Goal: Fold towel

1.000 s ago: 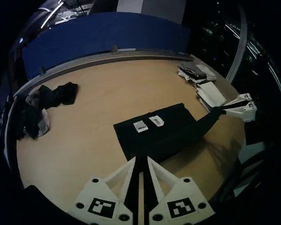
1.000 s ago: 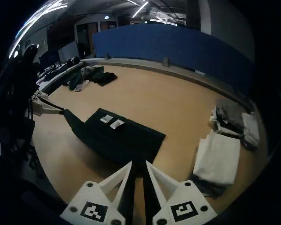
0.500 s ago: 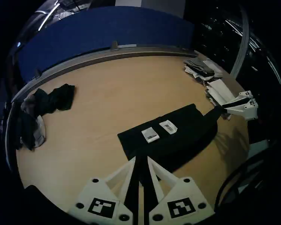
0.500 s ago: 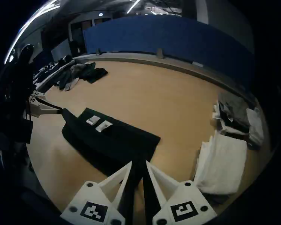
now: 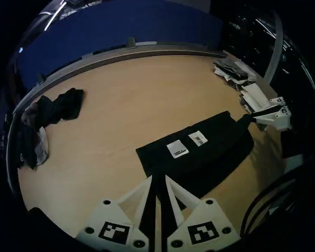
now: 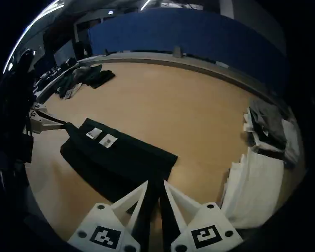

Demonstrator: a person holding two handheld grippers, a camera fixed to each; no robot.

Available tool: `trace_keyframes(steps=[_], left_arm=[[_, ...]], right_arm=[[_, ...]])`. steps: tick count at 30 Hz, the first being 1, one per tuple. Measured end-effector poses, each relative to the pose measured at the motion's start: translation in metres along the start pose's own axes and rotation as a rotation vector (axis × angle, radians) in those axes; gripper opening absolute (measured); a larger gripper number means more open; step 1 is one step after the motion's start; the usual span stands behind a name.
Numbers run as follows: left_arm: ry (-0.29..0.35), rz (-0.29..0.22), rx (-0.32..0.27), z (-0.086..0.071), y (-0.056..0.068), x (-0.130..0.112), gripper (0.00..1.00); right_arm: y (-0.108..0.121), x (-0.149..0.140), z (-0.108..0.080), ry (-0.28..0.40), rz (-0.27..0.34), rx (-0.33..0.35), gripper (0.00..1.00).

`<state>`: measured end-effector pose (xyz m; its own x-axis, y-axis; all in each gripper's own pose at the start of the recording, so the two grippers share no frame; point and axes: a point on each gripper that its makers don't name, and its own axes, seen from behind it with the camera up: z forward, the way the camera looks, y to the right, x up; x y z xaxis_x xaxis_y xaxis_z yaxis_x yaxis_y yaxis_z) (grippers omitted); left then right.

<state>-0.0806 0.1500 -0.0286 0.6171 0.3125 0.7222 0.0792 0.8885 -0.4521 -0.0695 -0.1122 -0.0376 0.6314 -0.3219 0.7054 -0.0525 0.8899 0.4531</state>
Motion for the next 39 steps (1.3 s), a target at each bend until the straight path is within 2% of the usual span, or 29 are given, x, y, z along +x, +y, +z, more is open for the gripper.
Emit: trace_keyframes(steps=[9, 12, 14, 17, 20, 27, 30, 31, 33, 34, 36, 39], left_arm=[[-0.013, -0.036, 0.003, 0.012, -0.006, 0.001, 0.09], [-0.018, -0.037, 0.008, 0.015, -0.008, 0.001, 0.1], [-0.016, -0.037, 0.01, 0.017, -0.008, 0.001, 0.12], [-0.009, -0.035, 0.016, 0.018, -0.009, 0.003, 0.24], [-0.004, -0.031, 0.022, 0.018, -0.011, 0.004, 0.42], [-0.008, -0.016, 0.04, 0.022, -0.014, 0.002, 0.58], [-0.01, -0.021, 0.037, 0.019, -0.013, 0.003, 0.64], [-0.008, -0.027, 0.032, 0.019, -0.012, 0.003, 0.7], [-0.004, -0.036, 0.024, 0.017, -0.01, 0.004, 0.82], [0.001, -0.04, 0.024, 0.017, -0.01, 0.005, 0.88], [0.011, -0.046, 0.025, 0.015, -0.009, 0.006, 0.93], [0.024, -0.043, 0.031, 0.012, -0.009, 0.007, 0.97]], right_arm=[[0.006, 0.001, 0.016, -0.009, 0.006, -0.005, 0.13], [0.005, 0.001, 0.022, -0.013, 0.008, 0.003, 0.17], [0.003, 0.001, 0.024, -0.014, 0.01, 0.01, 0.26], [0.003, 0.0, 0.027, -0.02, 0.005, 0.007, 0.4], [0.006, -0.003, 0.029, -0.025, -0.007, -0.008, 0.45], [0.016, -0.002, 0.034, -0.02, -0.022, -0.046, 0.55], [0.017, 0.002, 0.033, -0.004, -0.015, -0.046, 0.73], [0.017, 0.003, 0.032, 0.001, -0.012, -0.044, 0.84], [0.016, 0.004, 0.03, 0.008, -0.007, -0.041, 0.95], [0.016, 0.005, 0.028, 0.012, -0.007, -0.042, 0.96], [0.016, 0.005, 0.026, 0.017, -0.005, -0.043, 0.97], [0.016, 0.004, 0.024, 0.018, -0.006, -0.043, 1.0]])
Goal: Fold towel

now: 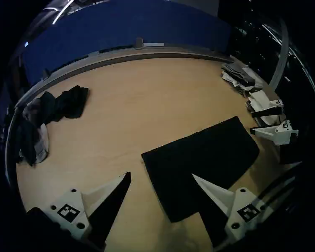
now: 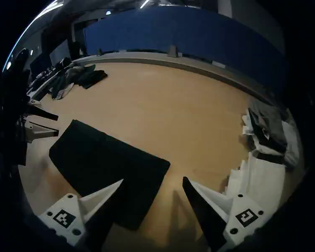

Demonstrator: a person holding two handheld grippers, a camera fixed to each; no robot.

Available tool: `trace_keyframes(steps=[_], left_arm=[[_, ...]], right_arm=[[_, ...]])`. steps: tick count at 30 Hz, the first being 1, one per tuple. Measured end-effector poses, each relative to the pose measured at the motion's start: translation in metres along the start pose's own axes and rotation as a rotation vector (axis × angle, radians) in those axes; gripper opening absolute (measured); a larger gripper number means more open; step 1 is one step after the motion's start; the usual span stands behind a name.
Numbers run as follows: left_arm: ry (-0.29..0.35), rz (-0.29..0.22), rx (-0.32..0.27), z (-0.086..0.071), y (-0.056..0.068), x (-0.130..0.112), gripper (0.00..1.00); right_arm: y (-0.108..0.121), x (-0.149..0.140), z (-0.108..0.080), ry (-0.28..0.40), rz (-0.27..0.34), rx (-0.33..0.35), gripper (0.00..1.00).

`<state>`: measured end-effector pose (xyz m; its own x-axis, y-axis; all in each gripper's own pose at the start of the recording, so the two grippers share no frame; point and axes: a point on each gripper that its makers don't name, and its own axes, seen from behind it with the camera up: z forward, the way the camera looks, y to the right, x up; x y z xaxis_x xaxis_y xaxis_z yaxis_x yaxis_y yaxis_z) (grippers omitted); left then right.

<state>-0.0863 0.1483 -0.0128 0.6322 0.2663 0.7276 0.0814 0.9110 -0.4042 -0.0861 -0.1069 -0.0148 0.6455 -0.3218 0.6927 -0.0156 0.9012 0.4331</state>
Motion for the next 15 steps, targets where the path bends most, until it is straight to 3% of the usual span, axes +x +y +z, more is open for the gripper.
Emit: trace_keyframes(steps=[6, 15], left_arm=[[0.002, 0.009, 0.008, -0.008, 0.002, -0.005, 0.97], [0.007, -0.026, 0.012, -0.031, 0.007, -0.022, 0.97]], right_arm=[[-0.001, -0.002, -0.007, 0.002, 0.002, 0.005, 1.0], [-0.011, -0.018, -0.021, -0.013, -0.011, 0.016, 1.0]])
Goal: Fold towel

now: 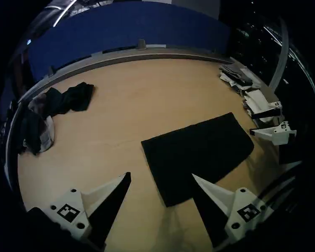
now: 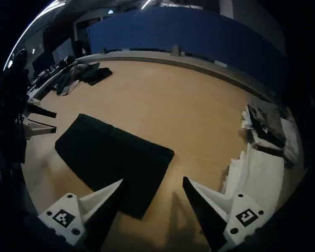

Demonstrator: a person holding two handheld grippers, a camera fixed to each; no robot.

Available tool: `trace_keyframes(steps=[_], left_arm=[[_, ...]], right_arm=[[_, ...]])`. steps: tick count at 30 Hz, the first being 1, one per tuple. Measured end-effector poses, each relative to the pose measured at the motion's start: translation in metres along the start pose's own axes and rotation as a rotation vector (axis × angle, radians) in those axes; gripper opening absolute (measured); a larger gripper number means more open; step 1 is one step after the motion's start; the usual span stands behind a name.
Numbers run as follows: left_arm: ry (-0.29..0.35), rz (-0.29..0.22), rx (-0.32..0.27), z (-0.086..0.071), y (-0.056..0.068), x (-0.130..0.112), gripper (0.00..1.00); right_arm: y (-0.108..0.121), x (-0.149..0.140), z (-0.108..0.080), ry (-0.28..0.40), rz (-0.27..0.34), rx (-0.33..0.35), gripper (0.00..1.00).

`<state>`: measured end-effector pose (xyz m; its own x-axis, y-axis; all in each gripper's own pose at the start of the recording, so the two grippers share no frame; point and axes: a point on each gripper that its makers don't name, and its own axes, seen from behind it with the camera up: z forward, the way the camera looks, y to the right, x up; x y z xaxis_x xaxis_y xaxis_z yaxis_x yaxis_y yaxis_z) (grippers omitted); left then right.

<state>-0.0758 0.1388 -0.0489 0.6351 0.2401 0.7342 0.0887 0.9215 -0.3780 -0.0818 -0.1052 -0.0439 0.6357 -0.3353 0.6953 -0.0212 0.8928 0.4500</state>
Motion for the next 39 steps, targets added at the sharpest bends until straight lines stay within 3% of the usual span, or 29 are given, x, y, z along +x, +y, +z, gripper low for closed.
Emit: trace_keyframes(steps=[16, 28, 33, 39], left_arm=[[-0.021, -0.068, 0.002, -0.035, 0.014, -0.048, 0.97], [-0.036, -0.08, -0.002, -0.041, 0.018, -0.065, 0.97], [-0.039, -0.073, -0.001, -0.041, 0.018, -0.067, 0.97], [-0.041, -0.072, -0.005, -0.041, 0.02, -0.069, 0.97]], right_arm=[[-0.027, -0.034, -0.007, -0.035, -0.008, 0.029, 1.0], [-0.03, -0.054, -0.009, -0.06, 0.009, 0.035, 0.99], [-0.033, -0.058, -0.008, -0.069, 0.003, 0.044, 0.93], [-0.039, -0.065, -0.004, -0.097, 0.009, 0.073, 0.72]])
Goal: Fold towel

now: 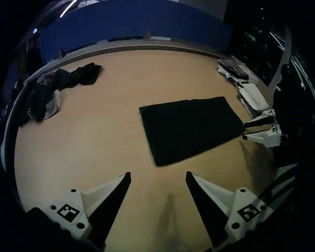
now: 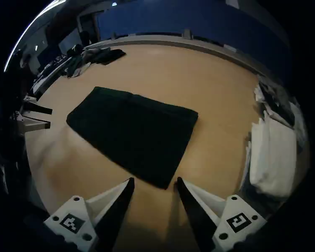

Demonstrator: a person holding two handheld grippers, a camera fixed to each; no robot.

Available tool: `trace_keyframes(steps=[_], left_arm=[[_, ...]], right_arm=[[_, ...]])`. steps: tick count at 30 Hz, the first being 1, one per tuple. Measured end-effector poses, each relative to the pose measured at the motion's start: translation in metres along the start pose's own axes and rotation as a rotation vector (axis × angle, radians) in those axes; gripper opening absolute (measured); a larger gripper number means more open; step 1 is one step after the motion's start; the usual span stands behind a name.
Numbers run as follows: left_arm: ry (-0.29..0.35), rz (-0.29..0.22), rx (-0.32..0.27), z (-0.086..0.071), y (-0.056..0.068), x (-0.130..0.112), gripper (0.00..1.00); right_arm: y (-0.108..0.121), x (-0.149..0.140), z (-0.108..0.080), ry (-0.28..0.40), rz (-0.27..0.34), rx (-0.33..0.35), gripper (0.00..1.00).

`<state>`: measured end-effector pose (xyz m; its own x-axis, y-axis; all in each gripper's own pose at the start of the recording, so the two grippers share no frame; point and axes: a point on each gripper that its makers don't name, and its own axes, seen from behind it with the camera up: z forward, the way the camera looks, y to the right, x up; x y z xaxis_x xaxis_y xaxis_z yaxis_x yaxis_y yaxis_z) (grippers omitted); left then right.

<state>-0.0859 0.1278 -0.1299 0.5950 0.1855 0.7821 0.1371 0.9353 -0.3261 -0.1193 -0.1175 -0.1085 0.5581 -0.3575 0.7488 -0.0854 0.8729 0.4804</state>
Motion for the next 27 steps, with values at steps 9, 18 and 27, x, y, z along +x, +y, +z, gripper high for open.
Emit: trace_keyframes(steps=[9, 18, 27], left_arm=[[-0.002, 0.002, 0.0, -0.001, 0.0, -0.003, 0.97], [0.001, -0.001, -0.003, -0.002, 0.0, -0.002, 0.97], [-0.002, 0.004, -0.005, -0.003, 0.0, -0.002, 0.97]], right_arm=[[0.008, -0.003, 0.005, -0.013, 0.017, -0.013, 0.41], [0.012, -0.006, 0.005, -0.02, 0.009, -0.028, 0.12], [0.009, -0.002, 0.001, -0.004, 0.014, -0.024, 0.04]])
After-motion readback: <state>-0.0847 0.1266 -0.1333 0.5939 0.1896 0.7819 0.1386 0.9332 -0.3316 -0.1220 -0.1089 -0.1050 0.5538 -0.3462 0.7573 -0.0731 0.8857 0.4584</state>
